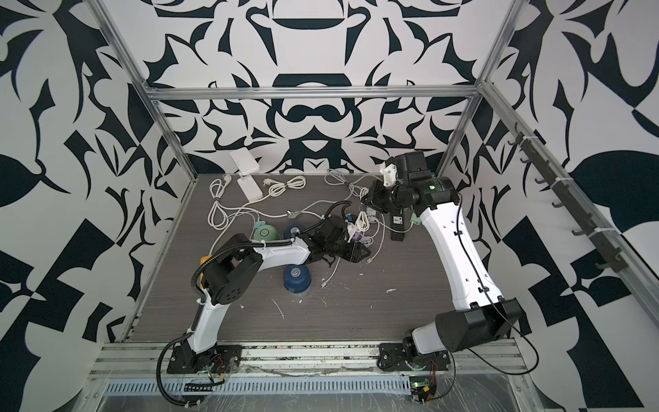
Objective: Charge the cordless meat grinders
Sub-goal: Pick up the charging cable from the center of the board.
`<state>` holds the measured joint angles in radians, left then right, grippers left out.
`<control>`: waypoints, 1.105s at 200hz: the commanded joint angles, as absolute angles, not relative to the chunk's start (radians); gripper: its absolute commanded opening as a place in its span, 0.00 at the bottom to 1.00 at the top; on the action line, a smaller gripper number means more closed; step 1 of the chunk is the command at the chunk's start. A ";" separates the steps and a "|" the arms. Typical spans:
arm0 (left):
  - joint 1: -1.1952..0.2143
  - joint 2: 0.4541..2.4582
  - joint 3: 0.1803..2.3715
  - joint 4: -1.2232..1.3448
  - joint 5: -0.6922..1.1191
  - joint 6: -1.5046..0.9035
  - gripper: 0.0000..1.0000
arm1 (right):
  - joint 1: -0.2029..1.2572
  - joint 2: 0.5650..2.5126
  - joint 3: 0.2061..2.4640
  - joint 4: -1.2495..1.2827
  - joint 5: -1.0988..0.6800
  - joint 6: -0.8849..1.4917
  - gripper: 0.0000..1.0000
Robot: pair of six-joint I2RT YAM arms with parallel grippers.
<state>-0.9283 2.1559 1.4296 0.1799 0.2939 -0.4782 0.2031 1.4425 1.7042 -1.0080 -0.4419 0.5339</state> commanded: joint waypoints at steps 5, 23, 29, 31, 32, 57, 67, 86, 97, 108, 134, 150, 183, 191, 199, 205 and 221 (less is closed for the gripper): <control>-0.942 2.199 1.486 0.165 0.301 -0.468 0.59 | 0.199 1.410 1.741 -0.963 -0.466 0.545 0.00; -0.948 2.224 1.515 0.156 0.300 -0.468 0.59 | 0.199 1.411 1.740 -0.960 -0.468 0.546 0.00; -0.950 2.233 1.523 0.152 0.301 -0.468 0.59 | 0.199 1.410 1.740 -0.960 -0.469 0.546 0.00; -0.950 2.236 1.526 0.152 0.302 -0.468 0.59 | 0.199 1.410 1.741 -0.960 -0.468 0.546 0.00; -0.950 2.238 1.526 0.152 0.301 -0.468 0.59 | 0.199 1.409 1.740 -0.960 -0.468 0.547 0.00; -0.959 2.265 1.555 0.134 0.298 -0.462 0.58 | 0.199 1.409 1.738 -0.959 -0.471 0.546 0.00; -0.963 2.276 1.564 0.128 0.288 -0.460 0.58 | 0.199 1.407 1.735 -0.959 -0.471 0.547 0.00; -0.966 2.297 1.583 0.118 0.271 -0.462 0.57 | 0.199 1.406 1.732 -0.956 -0.474 0.548 0.00; -0.968 2.307 1.592 0.114 0.263 -0.462 0.56 | 0.199 1.406 1.729 -0.953 -0.477 0.548 0.00; -0.969 2.318 1.600 0.115 0.260 -0.463 0.56 | 0.199 1.406 1.730 -0.952 -0.476 0.549 0.00; -0.974 2.343 1.630 0.106 0.264 -0.468 0.54 | 0.199 1.407 1.730 -0.952 -0.476 0.546 0.00; -0.978 2.353 1.637 0.104 0.265 -0.468 0.52 | 0.199 1.411 1.730 -0.952 -0.476 0.547 0.00; -0.979 2.352 1.623 0.112 0.268 -0.469 0.42 | 0.194 1.410 1.727 -0.952 -0.476 0.542 0.00; -0.980 2.349 1.619 0.113 0.268 -0.469 0.39 | 0.192 1.411 1.726 -0.952 -0.476 0.541 0.00; -0.980 2.344 1.613 0.114 0.268 -0.469 0.36 | 0.190 1.410 1.722 -0.952 -0.477 0.540 0.00; -0.980 2.342 1.608 0.116 0.268 -0.470 0.33 | 0.189 1.410 1.721 -0.951 -0.476 0.539 0.00; -0.980 2.333 1.593 0.125 0.270 -0.474 0.27 | 0.185 1.408 1.714 -0.952 -0.477 0.536 0.00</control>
